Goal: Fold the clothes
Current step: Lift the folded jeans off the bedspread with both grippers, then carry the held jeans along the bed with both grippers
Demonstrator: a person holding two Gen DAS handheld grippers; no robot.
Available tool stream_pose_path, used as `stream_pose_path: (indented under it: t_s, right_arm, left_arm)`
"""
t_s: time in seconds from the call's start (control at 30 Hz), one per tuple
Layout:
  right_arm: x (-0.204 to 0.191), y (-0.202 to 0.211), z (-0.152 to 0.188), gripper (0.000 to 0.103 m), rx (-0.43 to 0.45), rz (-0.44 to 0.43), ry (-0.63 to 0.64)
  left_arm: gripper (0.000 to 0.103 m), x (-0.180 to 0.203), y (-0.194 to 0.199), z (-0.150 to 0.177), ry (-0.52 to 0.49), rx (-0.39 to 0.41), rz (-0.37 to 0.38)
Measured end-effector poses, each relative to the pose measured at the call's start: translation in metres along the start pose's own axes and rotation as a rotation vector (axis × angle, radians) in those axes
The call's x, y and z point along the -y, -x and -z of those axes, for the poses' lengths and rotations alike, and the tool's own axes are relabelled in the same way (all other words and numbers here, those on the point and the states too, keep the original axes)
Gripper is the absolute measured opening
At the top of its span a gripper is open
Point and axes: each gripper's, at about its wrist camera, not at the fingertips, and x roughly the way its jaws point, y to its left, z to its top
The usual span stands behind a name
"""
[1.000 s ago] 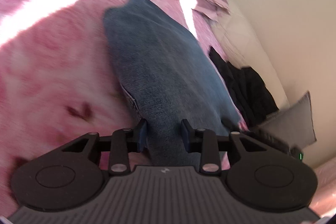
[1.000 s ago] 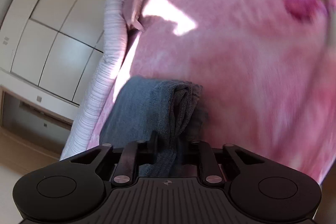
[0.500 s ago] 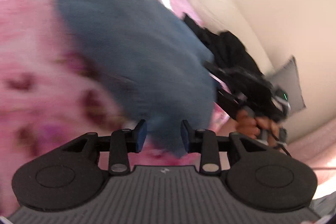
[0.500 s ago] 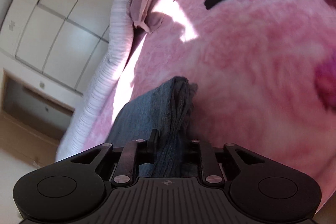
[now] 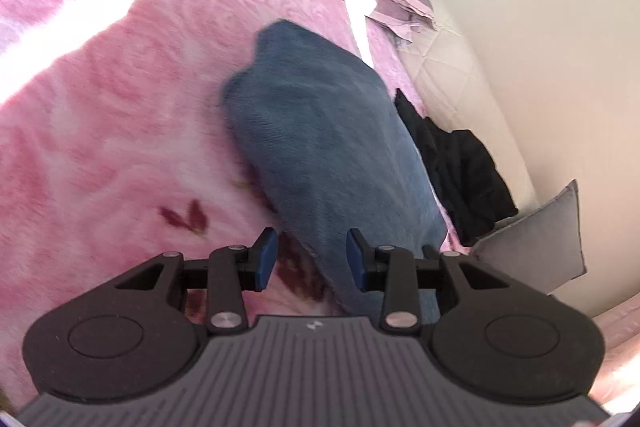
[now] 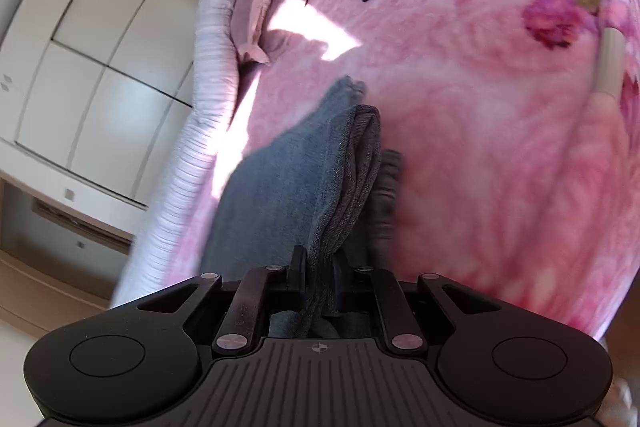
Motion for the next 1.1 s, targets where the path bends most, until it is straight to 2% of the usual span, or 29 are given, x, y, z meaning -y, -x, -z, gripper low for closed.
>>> stream_pose_path:
  t_s: [0.07, 0.1, 0.13, 0.17, 0.27, 0.3, 0.4, 0.43, 0.47, 0.5, 0.57, 0.6, 0.7, 0.77, 0.83, 0.87, 0.9, 0.97, 1.03, 1.1]
  right_arm:
    - [0.013, -0.004, 0.0, 0.016, 0.003, -0.022, -0.047]
    - [0.014, -0.001, -0.002, 0.025, 0.01, -0.022, -0.037]
    - [0.014, 0.002, -0.003, 0.029, 0.017, -0.022, -0.026]
    - [0.012, 0.009, -0.004, 0.04, 0.039, -0.019, -0.012]
    - [0.009, 0.025, -0.01, 0.065, 0.103, 0.013, 0.016]
    - [0.011, 0.024, -0.012, 0.069, 0.091, -0.001, 0.0]
    - [0.018, 0.003, -0.02, 0.069, 0.035, -0.031, -0.06]
    - [0.021, -0.006, -0.021, 0.068, 0.017, -0.017, -0.064]
    - [0.022, -0.012, -0.022, 0.057, 0.013, -0.03, -0.07]
    - [0.023, -0.017, -0.023, 0.027, 0.01, -0.043, -0.076]
    - [0.018, -0.024, -0.033, 0.024, -0.021, -0.035, -0.072]
    - [0.013, -0.023, -0.04, 0.022, -0.033, -0.035, -0.044]
    - [0.005, -0.018, -0.067, 0.02, -0.06, -0.037, -0.012]
    - [0.0, -0.011, -0.092, 0.019, -0.038, -0.039, 0.006]
    - [0.003, -0.011, -0.109, 0.02, -0.073, -0.035, 0.037]
    - [0.007, -0.014, -0.115, 0.023, -0.105, -0.028, 0.041]
    - [0.014, -0.019, -0.116, 0.028, -0.14, 0.007, 0.031]
    - [0.023, -0.018, -0.106, 0.037, -0.157, 0.061, 0.077]
    - [0.025, -0.002, -0.099, 0.04, -0.122, 0.0, 0.147]
    - [0.024, 0.016, -0.1, 0.044, -0.044, -0.046, 0.186]
  left_arm:
    - [0.035, -0.008, 0.003, -0.002, 0.025, 0.002, -0.012]
    - [0.037, -0.011, 0.003, -0.005, 0.045, 0.005, -0.012]
    - [0.039, -0.014, 0.004, -0.007, 0.065, 0.013, -0.009]
    - [0.04, -0.017, 0.006, -0.01, 0.083, 0.026, -0.005]
    - [0.053, -0.027, 0.012, -0.022, 0.13, 0.086, 0.012]
    - [0.057, -0.03, 0.01, -0.028, 0.149, 0.103, 0.013]
    - [0.059, -0.039, -0.006, -0.046, 0.196, 0.138, 0.003]
    - [0.055, -0.041, -0.015, -0.051, 0.202, 0.134, -0.001]
    - [0.051, -0.043, -0.023, -0.054, 0.205, 0.13, 0.004]
    - [0.033, -0.043, -0.029, -0.056, 0.197, 0.124, 0.007]
    - [0.026, -0.037, -0.033, -0.058, 0.145, 0.104, 0.007]
    - [0.019, -0.032, -0.029, -0.057, 0.112, 0.092, 0.015]
    - [0.015, -0.022, -0.025, -0.042, 0.114, 0.002, 0.101]
    - [0.015, -0.006, -0.025, -0.021, 0.067, -0.053, 0.128]
    - [0.018, 0.001, -0.028, -0.004, 0.02, -0.086, 0.084]
    - [0.019, -0.001, -0.028, 0.001, 0.009, -0.093, 0.045]
    - [0.024, -0.005, -0.025, 0.003, 0.007, -0.093, 0.021]
    - [0.027, -0.011, -0.009, 0.001, 0.019, -0.089, 0.036]
    - [0.028, -0.008, 0.008, -0.012, -0.052, -0.083, 0.046]
    - [0.037, 0.001, 0.019, -0.034, -0.15, -0.055, 0.053]
